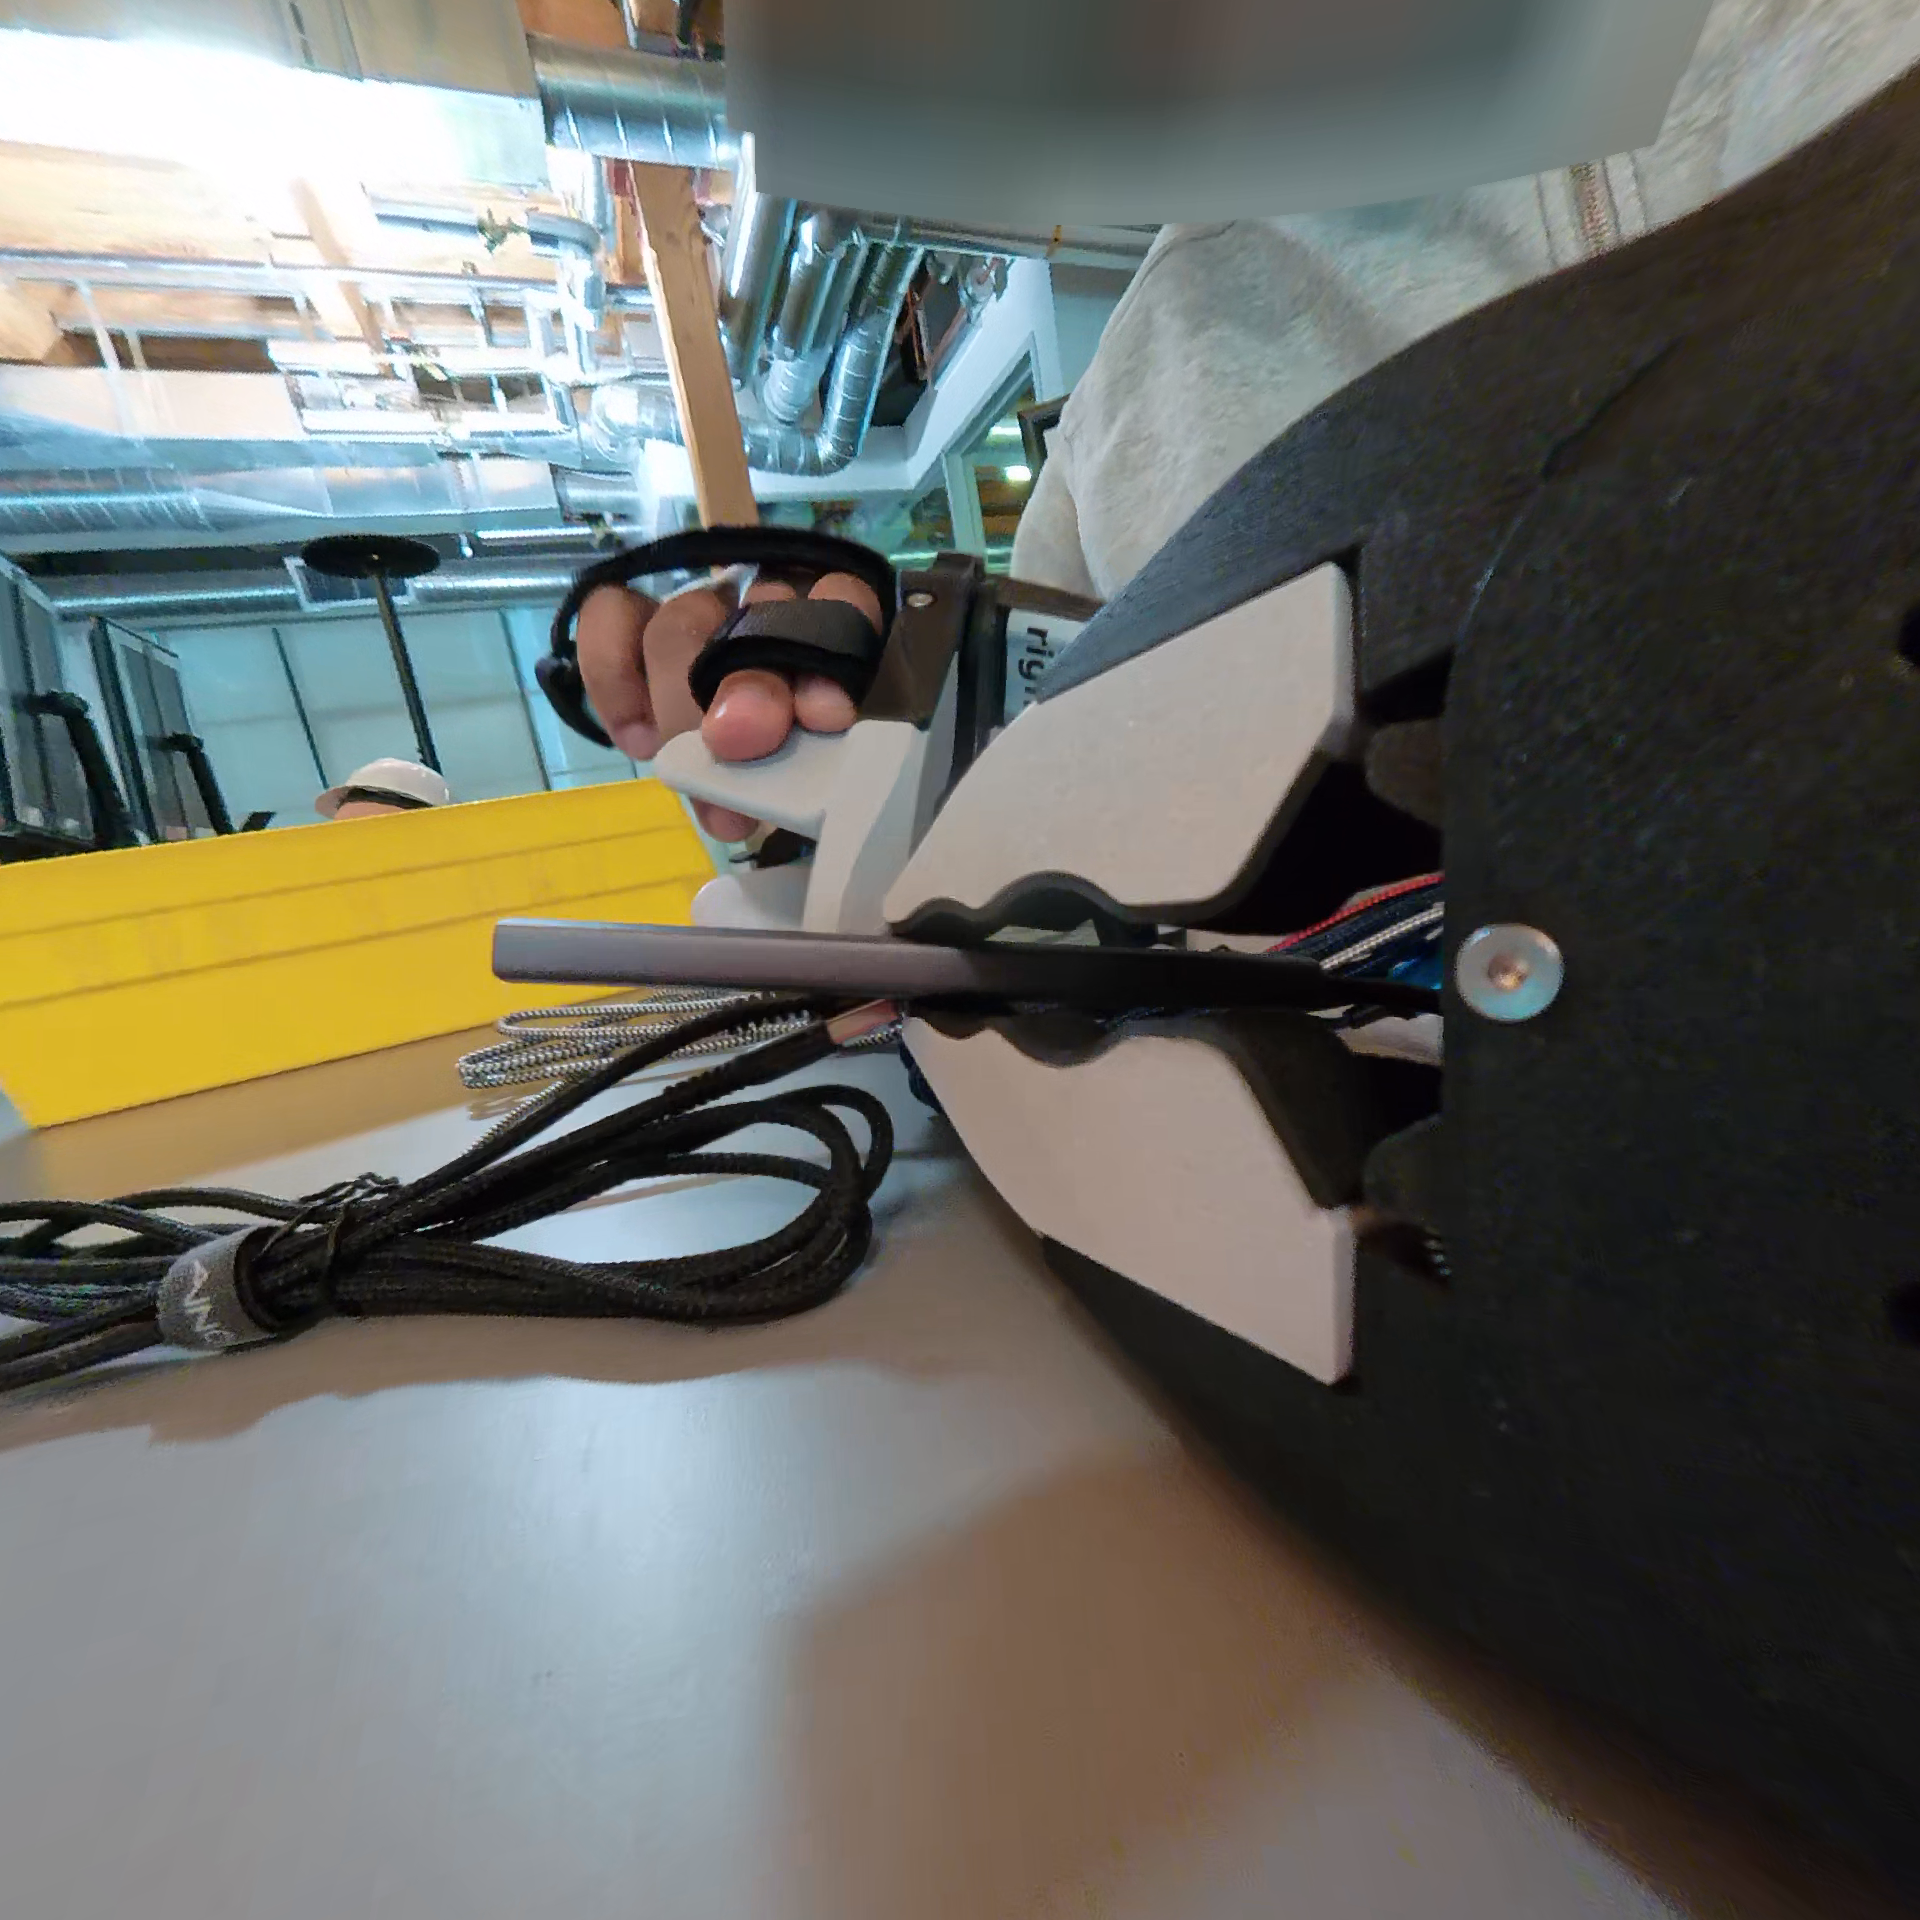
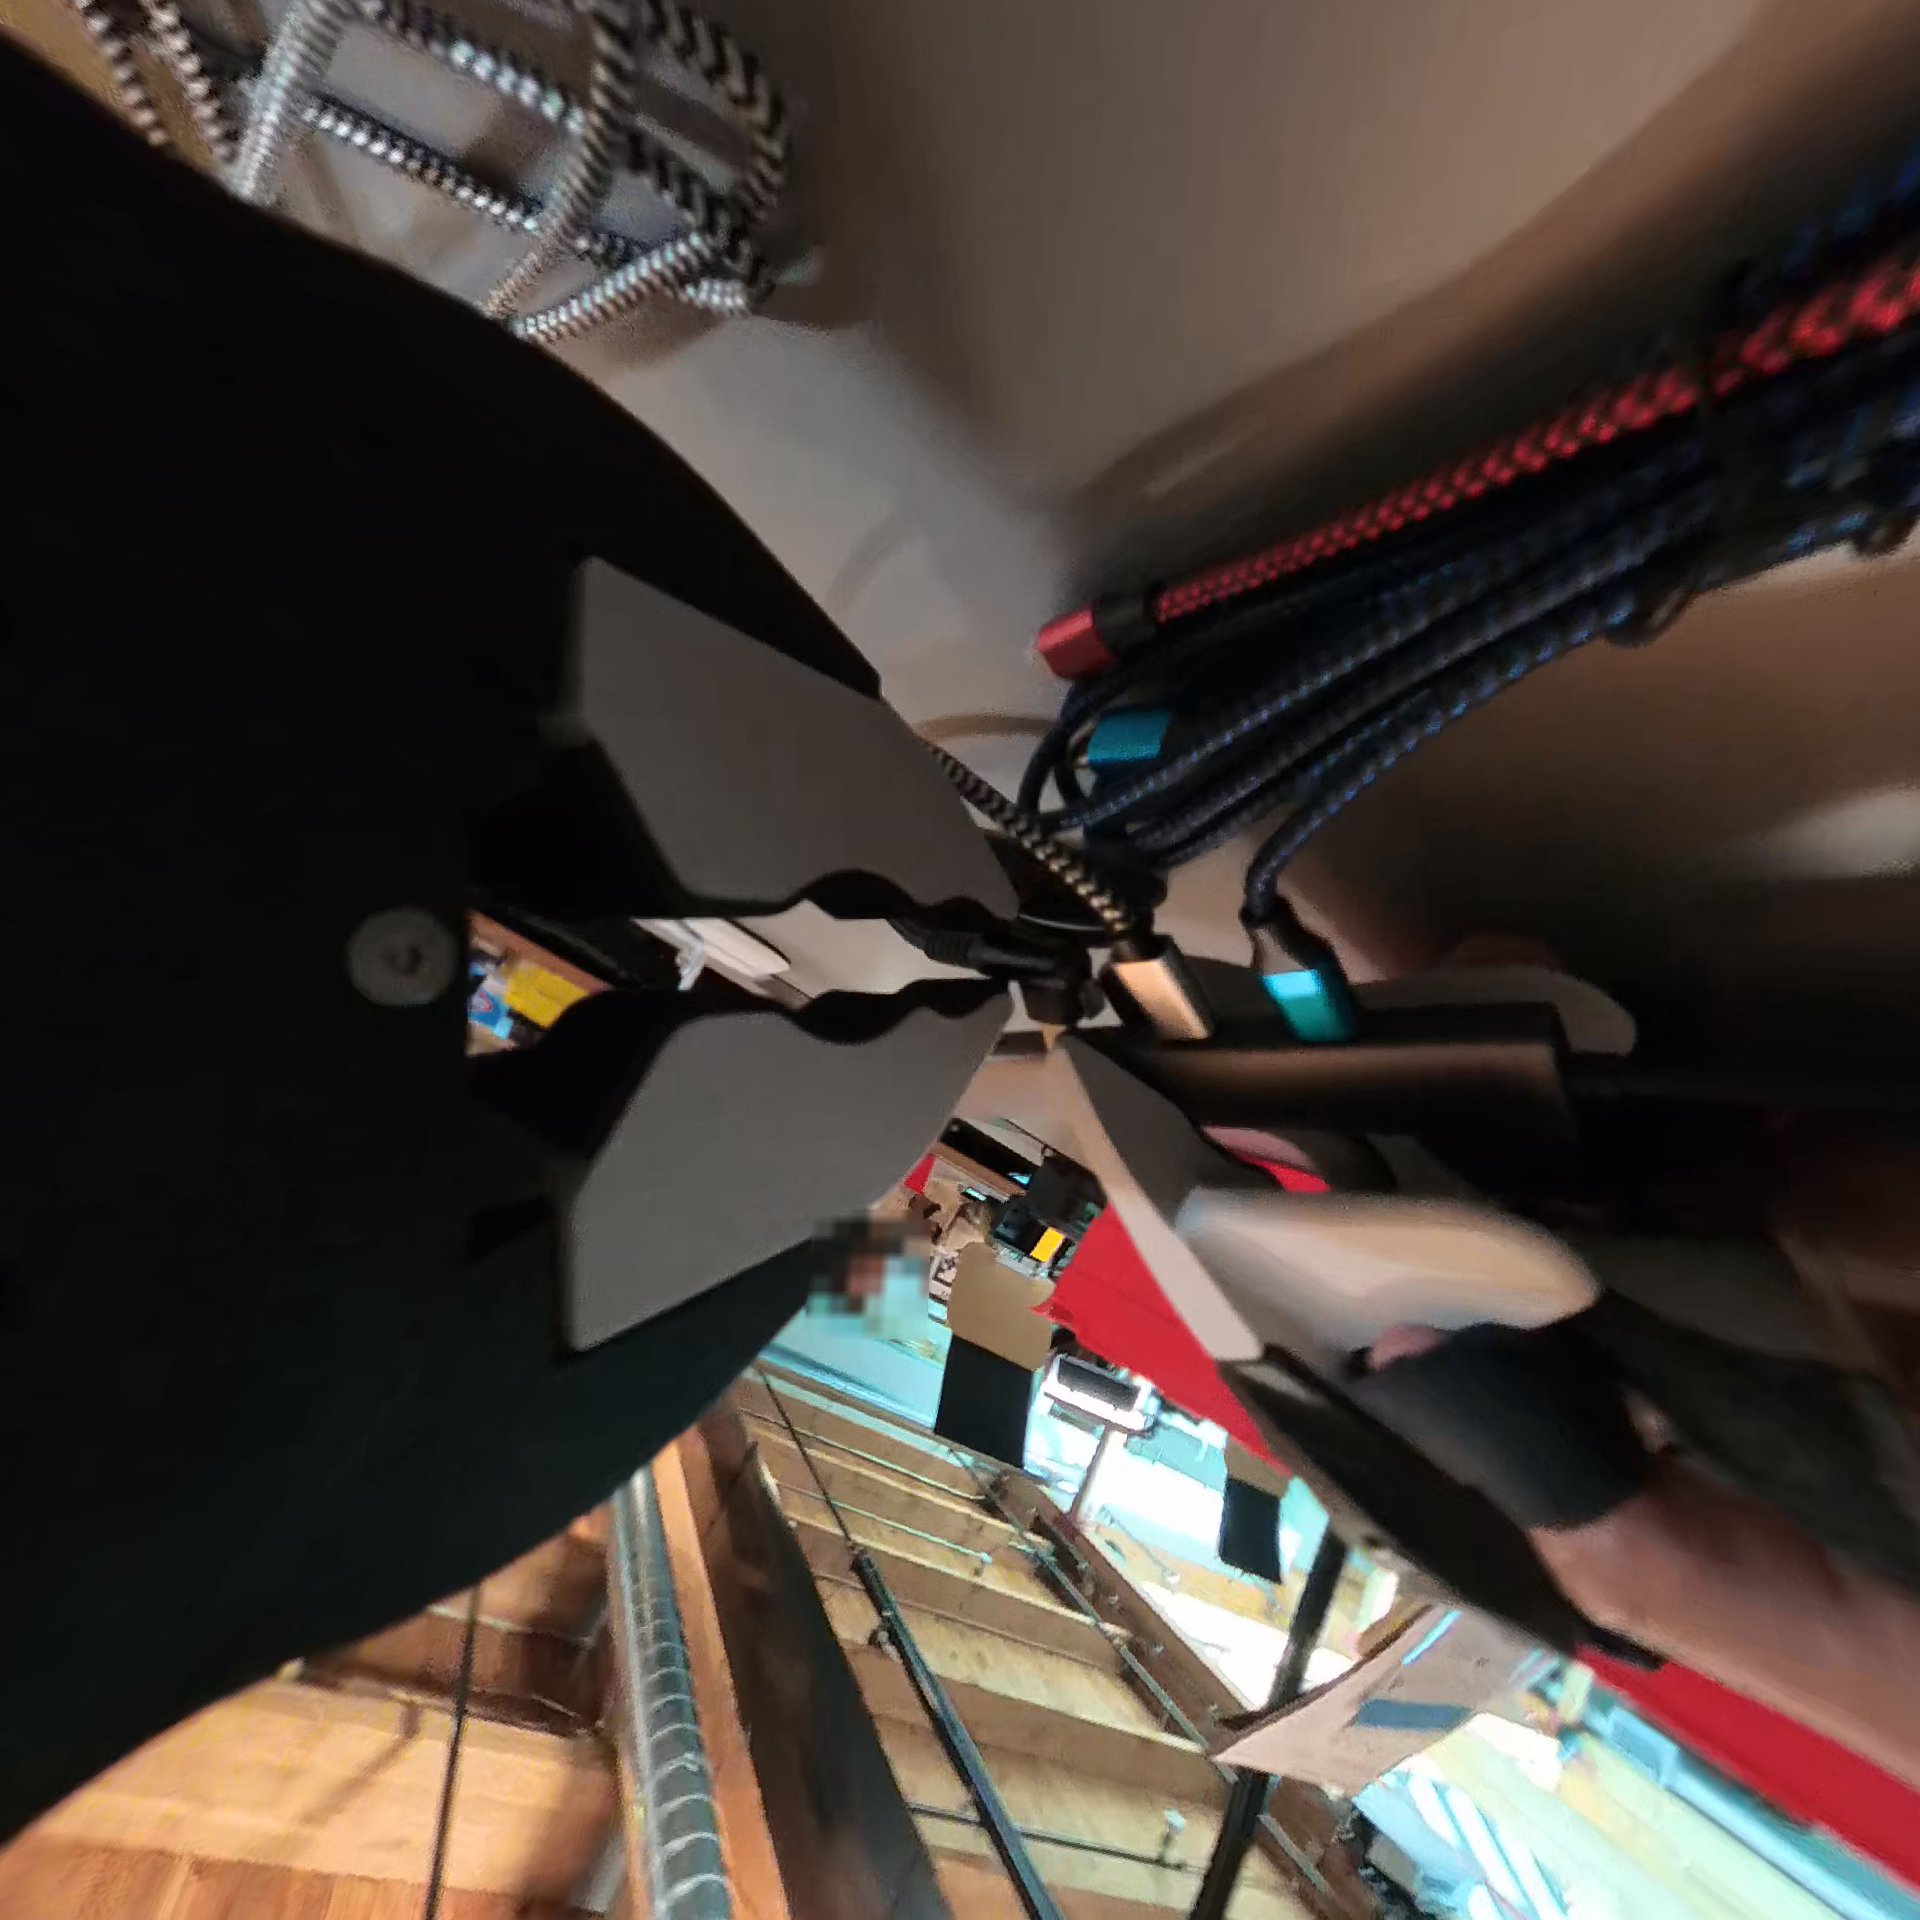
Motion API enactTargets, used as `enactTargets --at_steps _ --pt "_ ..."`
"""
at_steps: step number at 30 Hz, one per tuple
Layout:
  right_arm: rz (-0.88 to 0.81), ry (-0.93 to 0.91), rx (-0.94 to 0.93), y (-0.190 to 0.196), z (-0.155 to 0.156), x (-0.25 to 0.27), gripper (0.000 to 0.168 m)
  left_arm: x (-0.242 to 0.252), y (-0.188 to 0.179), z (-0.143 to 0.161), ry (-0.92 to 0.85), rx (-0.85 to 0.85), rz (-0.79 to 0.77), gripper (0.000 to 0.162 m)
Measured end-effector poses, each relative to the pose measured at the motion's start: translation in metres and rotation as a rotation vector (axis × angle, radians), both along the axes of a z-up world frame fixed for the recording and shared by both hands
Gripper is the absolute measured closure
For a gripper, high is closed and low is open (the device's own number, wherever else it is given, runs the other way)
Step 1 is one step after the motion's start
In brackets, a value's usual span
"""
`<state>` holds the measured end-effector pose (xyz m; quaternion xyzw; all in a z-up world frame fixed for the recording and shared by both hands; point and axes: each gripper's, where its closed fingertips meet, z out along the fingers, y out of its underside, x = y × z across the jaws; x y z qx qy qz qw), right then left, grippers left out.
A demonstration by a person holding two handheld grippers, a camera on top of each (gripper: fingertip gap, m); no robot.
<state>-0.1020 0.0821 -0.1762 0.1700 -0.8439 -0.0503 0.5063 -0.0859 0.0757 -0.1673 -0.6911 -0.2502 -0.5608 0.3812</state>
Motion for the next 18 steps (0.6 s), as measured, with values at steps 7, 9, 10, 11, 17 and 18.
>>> enactTargets --at_steps 7,9,10,11,17,18 --pt "-0.110 0.004 -0.308 0.021 0.011 -0.005 0.165 -0.010 -0.001 0.009 -0.051 0.054 0.051 0.153" --pt "-0.100 -0.004 -0.382 0.019 0.014 -0.003 0.168 -0.011 -0.002 0.011 -0.068 0.068 0.047 0.152" --pt "-0.103 -0.002 -0.406 0.019 0.017 -0.003 0.168 -0.011 -0.002 0.011 -0.075 0.071 0.048 0.152" --pt "-0.113 -0.001 -0.437 0.020 0.019 -0.003 0.168 -0.011 -0.002 0.011 -0.079 0.072 0.048 0.152" --pt "-0.333 -0.116 -0.974 0.042 0.036 -0.015 0.156 -0.005 -0.003 0.010 -0.081 0.065 0.010 0.153" --pt "-0.383 -0.170 -1.098 0.044 0.037 -0.015 0.154 -0.003 -0.003 0.010 -0.069 0.068 0.000 0.152"
